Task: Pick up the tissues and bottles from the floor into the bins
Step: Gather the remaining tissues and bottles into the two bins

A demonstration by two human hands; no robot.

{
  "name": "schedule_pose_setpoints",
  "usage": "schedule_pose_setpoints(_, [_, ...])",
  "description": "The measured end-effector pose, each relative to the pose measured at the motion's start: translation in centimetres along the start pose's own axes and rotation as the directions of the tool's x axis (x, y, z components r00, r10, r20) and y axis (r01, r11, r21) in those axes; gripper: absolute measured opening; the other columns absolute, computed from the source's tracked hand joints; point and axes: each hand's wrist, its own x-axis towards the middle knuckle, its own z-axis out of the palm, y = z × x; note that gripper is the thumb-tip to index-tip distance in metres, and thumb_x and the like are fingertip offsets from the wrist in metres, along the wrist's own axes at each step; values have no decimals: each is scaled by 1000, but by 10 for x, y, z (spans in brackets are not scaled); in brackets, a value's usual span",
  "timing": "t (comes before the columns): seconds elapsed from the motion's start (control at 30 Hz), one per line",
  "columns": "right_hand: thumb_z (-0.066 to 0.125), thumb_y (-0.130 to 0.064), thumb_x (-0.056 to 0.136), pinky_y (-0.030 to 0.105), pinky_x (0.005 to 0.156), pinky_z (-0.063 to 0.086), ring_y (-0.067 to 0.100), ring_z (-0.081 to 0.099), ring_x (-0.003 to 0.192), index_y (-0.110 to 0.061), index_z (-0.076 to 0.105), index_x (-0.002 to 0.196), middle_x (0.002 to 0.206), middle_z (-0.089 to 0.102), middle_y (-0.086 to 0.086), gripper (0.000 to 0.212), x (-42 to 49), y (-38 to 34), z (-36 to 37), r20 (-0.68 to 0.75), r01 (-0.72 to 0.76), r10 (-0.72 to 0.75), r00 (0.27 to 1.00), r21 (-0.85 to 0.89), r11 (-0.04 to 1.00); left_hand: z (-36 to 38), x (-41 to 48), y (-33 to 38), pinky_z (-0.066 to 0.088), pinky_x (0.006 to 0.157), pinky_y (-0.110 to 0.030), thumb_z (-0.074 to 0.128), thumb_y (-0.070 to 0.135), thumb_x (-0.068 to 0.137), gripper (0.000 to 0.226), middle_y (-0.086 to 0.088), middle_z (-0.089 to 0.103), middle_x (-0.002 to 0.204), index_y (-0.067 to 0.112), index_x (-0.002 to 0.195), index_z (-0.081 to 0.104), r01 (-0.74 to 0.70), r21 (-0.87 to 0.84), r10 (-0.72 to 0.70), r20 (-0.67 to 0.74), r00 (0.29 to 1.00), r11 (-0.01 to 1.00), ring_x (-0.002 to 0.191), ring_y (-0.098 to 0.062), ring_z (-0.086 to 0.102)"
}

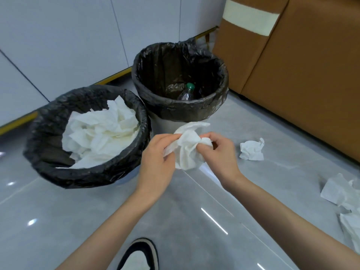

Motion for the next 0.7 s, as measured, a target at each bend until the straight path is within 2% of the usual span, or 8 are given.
schedule_pose_setpoints(0.13, [60, -7, 72, 15, 51, 36, 0, 45, 55, -20, 62, 67, 56, 53, -17, 14, 1, -50, 26, 104, 163, -164, 981, 25, 986, -44, 4, 23, 38, 80, -2, 55, 0, 85, 36, 13, 61, 105, 25, 107, 68, -37, -21, 35, -112, 993, 999, 97, 11, 54])
schedule_pose_setpoints(0.27, [61, -6, 74, 12, 55, 37, -2, 52, 60, -31, 62, 65, 63, 58, -20, 26, 15, -90, 56, 145, 306, -296, 944, -54, 951, -85, 16, 23, 39, 80, -3, 52, -1, 86, 41, 23, 59, 99, 37, 97, 62, -23, -7, 20, -283, 959, 1000, 95, 12, 53])
schedule_pose_setpoints(0.4, [61, -9, 80, 26, 68, 52, 6, 60, 79, -23, 70, 82, 84, 64, -14, 17, 31, -109, 97, 152, 331, -314, 937, -111, 937, -125, 25, 2, 34, 77, 2, 46, -8, 83, 45, 21, 57, 102, 26, 105, 67, 38, 206, 53, -418, 907, 978, 89, 13, 49])
schedule_pose_setpoints(0.47, [59, -9, 84, 28, 78, 51, 7, 58, 87, -17, 73, 95, 97, 64, -10, 19, 34, -109, 116, 212, 406, -365, 906, -200, 892, -144, 25, -11, 36, 79, -4, 44, -10, 80, 52, 14, 56, 117, 24, 114, 64, 89, 364, 64, -387, 920, 927, 96, 6, 48])
schedule_pose_setpoints(0.53, [54, -6, 88, 27, 85, 48, 8, 54, 93, -16, 70, 109, 110, 60, -6, 28, 37, -98, 131, 364, 522, -406, 838, -316, 792, -158, 26, -29, 42, 93, -26, 47, -6, 82, 55, 8, 51, 134, 23, 127, 56, 146, 548, 14, -277, 961, 824, 116, -12, 49])
schedule_pose_setpoints(0.6, [47, -5, 89, 34, 92, 47, 15, 54, 108, -20, 63, 121, 125, 56, -3, 39, 42, -82, 143, 556, 592, -309, 772, -451, 667, -166, 28, -43, 35, 107, -41, 54, 11, 89, 50, 1, 40, 147, 22, 137, 47, 181, 674, -132, -123, 984, 717, 132, -21, 39])
schedule_pose_setpoints(0.67, [43, -9, 88, 40, 92, 47, 25, 52, 117, -27, 56, 128, 129, 55, 3, 46, 43, -71, 151, 658, 623, -167, 734, -557, 549, -170, 26, -50, 29, 113, -42, 60, 34, 89, 59, 0, 30, 153, 23, 143, 39, 211, 661, -285, 5, 959, 720, 140, -19, 29])
schedule_pose_setpoints(0.7, [41, -12, 88, 41, 91, 47, 28, 52, 116, -28, 54, 129, 126, 57, 6, 45, 43, -68, 150, 677, 646, -141, 722, -587, 489, -170, 26, -50, 29, 113, -42, 61, 40, 87, 63, 1, 30, 153, 24, 143, 37, 220, 632, -310, 34, 950, 743, 140, -18, 29])
